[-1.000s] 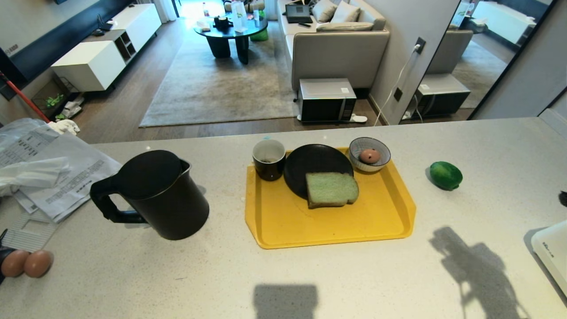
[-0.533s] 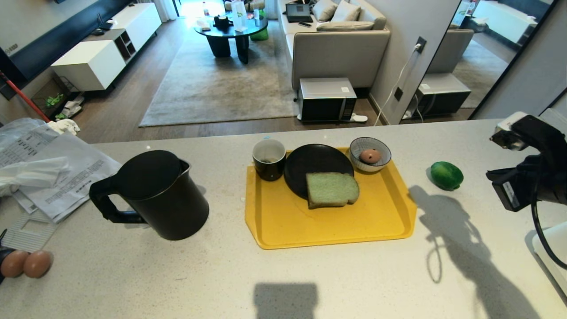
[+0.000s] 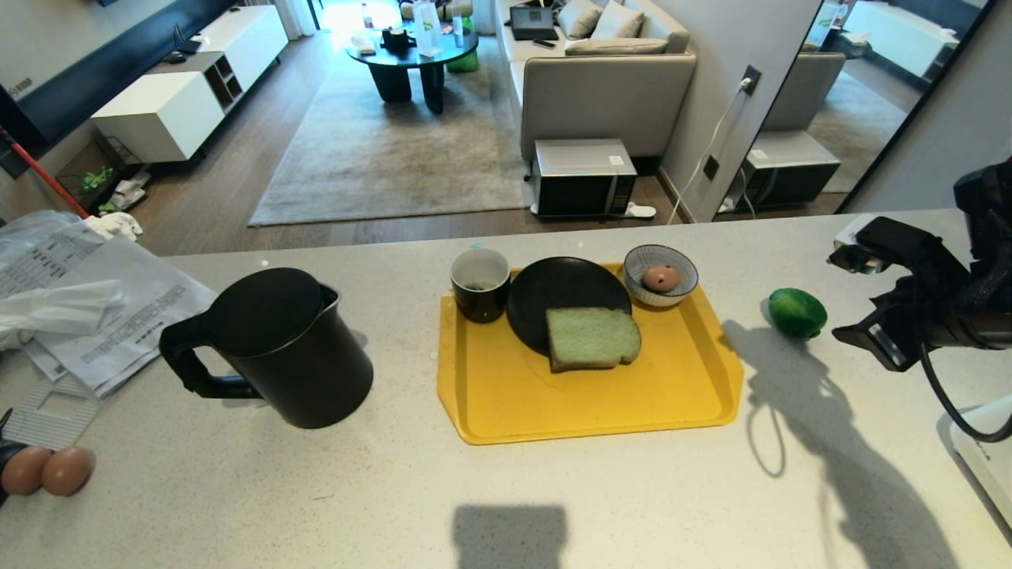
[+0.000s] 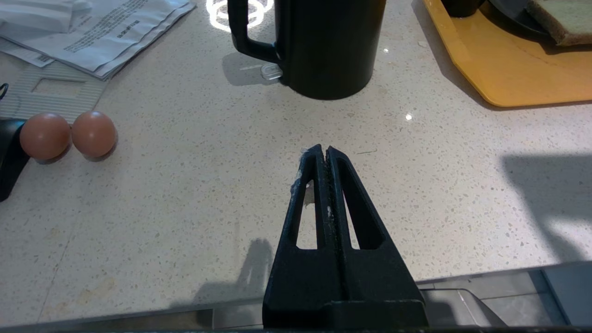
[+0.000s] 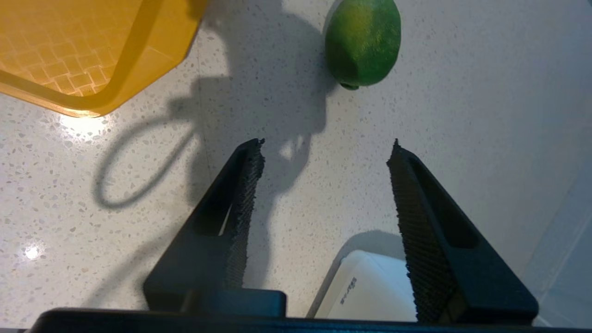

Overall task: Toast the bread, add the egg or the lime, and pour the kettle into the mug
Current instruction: Put the fruit on a plate

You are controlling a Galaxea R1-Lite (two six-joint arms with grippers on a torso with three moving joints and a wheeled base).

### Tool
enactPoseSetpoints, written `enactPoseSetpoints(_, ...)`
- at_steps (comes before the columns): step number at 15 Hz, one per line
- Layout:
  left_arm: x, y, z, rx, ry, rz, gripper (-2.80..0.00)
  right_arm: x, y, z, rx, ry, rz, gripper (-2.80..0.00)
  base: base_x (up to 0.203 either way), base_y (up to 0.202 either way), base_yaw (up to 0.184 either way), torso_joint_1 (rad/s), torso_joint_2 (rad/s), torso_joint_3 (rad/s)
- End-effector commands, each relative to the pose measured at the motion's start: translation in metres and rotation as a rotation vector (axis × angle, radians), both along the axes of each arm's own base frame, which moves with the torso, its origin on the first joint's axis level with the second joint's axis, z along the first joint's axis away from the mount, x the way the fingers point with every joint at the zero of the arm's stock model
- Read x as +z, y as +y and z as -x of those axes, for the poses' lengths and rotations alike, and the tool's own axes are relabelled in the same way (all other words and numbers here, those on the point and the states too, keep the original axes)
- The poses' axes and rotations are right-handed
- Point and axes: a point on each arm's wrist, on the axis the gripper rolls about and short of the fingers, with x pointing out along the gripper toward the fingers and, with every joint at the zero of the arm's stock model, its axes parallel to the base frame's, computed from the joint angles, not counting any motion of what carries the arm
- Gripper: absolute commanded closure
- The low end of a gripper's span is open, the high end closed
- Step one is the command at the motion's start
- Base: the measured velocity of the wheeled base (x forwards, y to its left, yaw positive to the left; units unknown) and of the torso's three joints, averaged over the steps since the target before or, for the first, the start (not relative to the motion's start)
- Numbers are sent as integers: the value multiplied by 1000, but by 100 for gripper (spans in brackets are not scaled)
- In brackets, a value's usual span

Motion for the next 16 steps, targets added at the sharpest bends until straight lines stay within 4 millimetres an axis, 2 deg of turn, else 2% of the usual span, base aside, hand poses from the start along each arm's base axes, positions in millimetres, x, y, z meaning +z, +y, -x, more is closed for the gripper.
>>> enactPoseSetpoints(1,0,0,0,1,2,0,0,-5,-3,-8,18,19,-9,-280,0,0,0,0,0,0)
enactPoseSetpoints(5,0,0,0,1,0,0,0,-23,-11,-33,-4,72,-29,-280,0,0,0,0,0,0)
enactPoseSetpoints(9,0,0,0,1,1,0,0,-42,-16,-81,-90,85,-131,-280,0,0,0,0,0,0)
enactPoseSetpoints(12,0,0,0,1,2,0,0,-45,-18,-105,-97,95,-204,-280,0,0,0,0,0,0)
enactPoseSetpoints(16,0,0,0,1,0,0,0,-55,-40,-127,-144,129,-224,-280,0,0,0,0,0,0)
